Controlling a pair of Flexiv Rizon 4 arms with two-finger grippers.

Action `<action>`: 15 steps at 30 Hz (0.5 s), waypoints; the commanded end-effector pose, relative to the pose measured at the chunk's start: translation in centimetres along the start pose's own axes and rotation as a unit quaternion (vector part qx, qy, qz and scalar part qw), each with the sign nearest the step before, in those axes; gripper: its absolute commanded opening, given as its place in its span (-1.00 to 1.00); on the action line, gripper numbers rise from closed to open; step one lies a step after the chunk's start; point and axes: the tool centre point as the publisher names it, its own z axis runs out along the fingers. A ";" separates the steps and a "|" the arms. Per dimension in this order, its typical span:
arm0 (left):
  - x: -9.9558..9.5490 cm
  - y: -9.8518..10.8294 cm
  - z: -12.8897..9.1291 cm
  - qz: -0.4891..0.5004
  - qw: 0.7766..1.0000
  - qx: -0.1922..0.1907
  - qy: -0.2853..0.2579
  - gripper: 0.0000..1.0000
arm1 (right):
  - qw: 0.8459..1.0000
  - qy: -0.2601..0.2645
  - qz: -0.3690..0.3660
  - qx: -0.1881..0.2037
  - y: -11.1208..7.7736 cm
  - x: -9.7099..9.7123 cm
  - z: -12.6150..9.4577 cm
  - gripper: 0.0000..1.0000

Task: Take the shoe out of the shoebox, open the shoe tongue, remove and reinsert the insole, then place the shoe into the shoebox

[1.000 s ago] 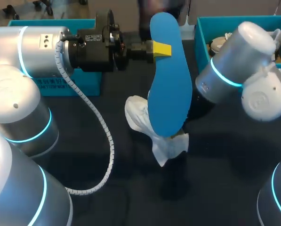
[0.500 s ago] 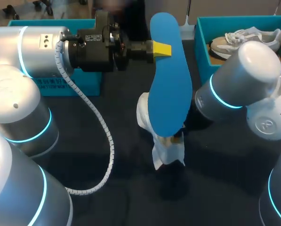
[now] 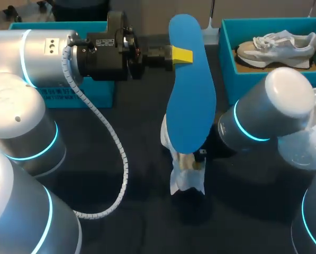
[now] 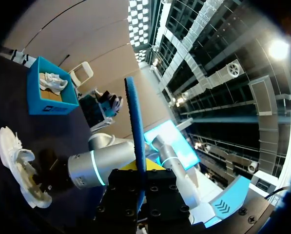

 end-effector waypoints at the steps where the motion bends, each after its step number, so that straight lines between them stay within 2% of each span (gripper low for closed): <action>1: -0.1 0.2 0.0 0.000 1.000 0.001 0.000 -1.00 | 1.000 0.003 0.011 -0.011 -1.1 0.4 1.1 -1.00; 5: -0.1 0.2 0.0 0.000 1.000 0.001 0.000 -1.00 | 1.000 0.002 0.016 0.006 -1.9 0.7 1.7 -1.00; 15: -0.1 0.2 0.0 0.000 1.000 0.001 0.000 -1.00 | 0.999 0.007 0.040 0.010 -2.5 -0.1 3.3 -1.00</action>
